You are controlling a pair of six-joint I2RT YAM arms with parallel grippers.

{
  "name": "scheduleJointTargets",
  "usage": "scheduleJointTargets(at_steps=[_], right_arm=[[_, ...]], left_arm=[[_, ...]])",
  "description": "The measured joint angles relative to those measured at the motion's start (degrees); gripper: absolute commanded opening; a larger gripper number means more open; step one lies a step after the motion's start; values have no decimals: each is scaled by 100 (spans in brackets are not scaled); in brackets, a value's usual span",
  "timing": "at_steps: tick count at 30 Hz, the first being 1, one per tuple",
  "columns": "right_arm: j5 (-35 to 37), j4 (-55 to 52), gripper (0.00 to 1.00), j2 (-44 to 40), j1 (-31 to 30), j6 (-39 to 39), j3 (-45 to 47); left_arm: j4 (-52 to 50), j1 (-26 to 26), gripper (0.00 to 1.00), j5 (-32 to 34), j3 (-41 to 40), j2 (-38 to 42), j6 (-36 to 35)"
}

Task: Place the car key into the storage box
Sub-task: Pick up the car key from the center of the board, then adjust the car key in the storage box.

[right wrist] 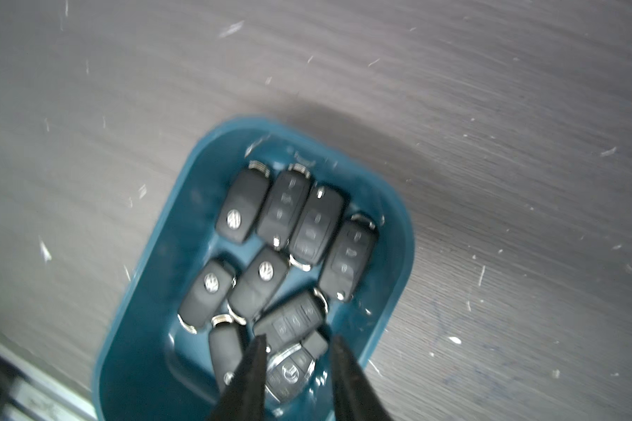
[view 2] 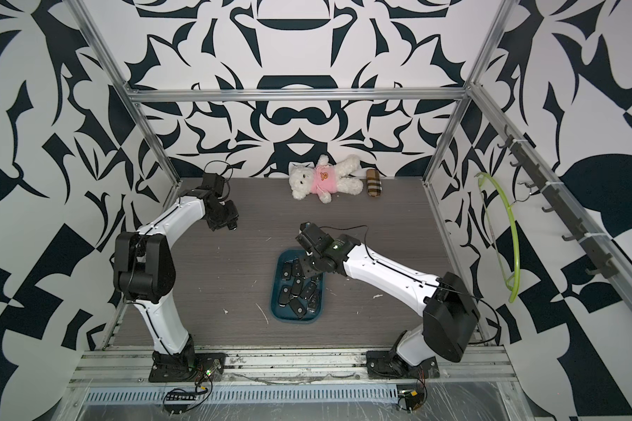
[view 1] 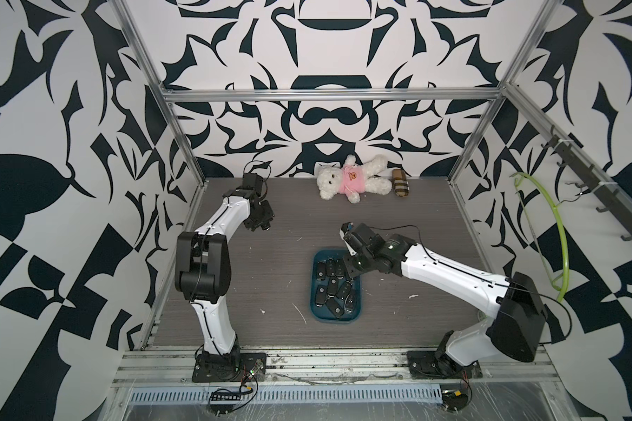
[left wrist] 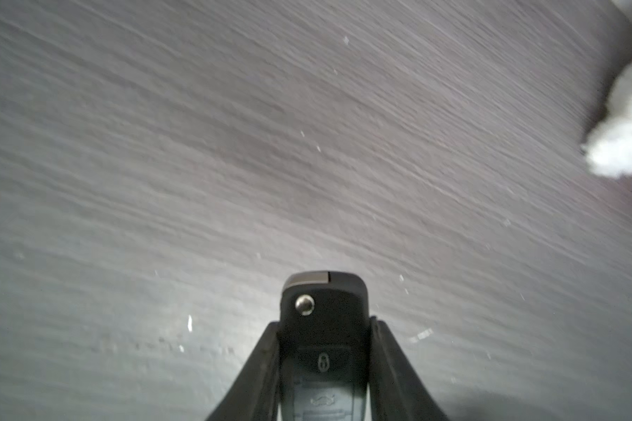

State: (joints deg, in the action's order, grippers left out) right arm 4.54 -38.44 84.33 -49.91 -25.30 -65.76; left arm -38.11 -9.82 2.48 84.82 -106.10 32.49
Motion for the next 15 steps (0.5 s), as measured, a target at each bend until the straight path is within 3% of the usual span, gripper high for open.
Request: scheduleJointTargets(at_steps=[2, 9, 15], right_arm=[[44, -142, 0, -79, -229, -2, 125], [81, -291, 0, 31, -839, -13, 404], [-48, -160, 0, 372, -960, -68, 533]], left_arm=[[7, -103, 32, -33, -240, 293, 81], [17, -291, 33, -85, -804, 1043, 291], [-35, -302, 33, -83, -942, 1305, 378]])
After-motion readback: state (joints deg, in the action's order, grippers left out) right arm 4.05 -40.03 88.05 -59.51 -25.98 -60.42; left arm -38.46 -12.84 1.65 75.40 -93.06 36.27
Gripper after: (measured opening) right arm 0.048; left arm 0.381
